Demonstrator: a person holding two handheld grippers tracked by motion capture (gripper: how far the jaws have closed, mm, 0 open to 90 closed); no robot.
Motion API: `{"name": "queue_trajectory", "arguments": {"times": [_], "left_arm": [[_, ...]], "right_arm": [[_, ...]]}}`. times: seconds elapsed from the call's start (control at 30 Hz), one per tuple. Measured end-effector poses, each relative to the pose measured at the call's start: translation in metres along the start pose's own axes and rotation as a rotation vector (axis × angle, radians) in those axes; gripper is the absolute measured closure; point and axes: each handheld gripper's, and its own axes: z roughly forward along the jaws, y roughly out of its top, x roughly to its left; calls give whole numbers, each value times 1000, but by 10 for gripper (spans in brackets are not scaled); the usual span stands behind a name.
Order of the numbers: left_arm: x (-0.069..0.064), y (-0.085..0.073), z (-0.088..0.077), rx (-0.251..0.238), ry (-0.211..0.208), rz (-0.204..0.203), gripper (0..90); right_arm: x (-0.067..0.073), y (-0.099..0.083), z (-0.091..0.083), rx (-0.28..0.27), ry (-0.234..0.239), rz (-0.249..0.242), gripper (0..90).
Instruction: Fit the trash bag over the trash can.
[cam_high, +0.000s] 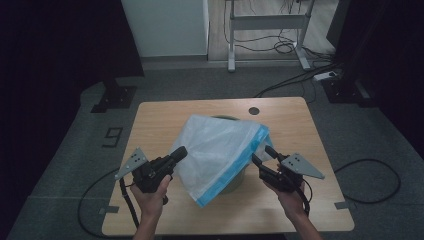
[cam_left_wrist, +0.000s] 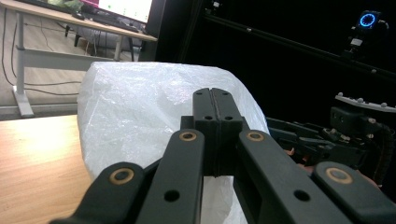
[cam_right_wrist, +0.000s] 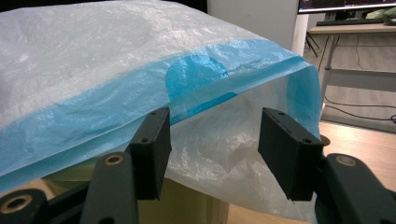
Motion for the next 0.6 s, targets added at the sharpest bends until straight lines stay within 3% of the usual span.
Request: {"name": "queue_trajectory", "arguments": {"times": [0.13, 0.4, 0.6], "left_arm": [[0, 0, 0, -2, -2, -4, 900], [2, -2, 0, 1, -13, -21, 900], [3, -2, -2, -2, -10, -23, 900]], "right_arm": [[1, 4, 2, 18, -14, -13, 432], [6, 12, 10, 49, 19, -36, 403], [9, 13, 18, 57, 24, -22, 375]]}}
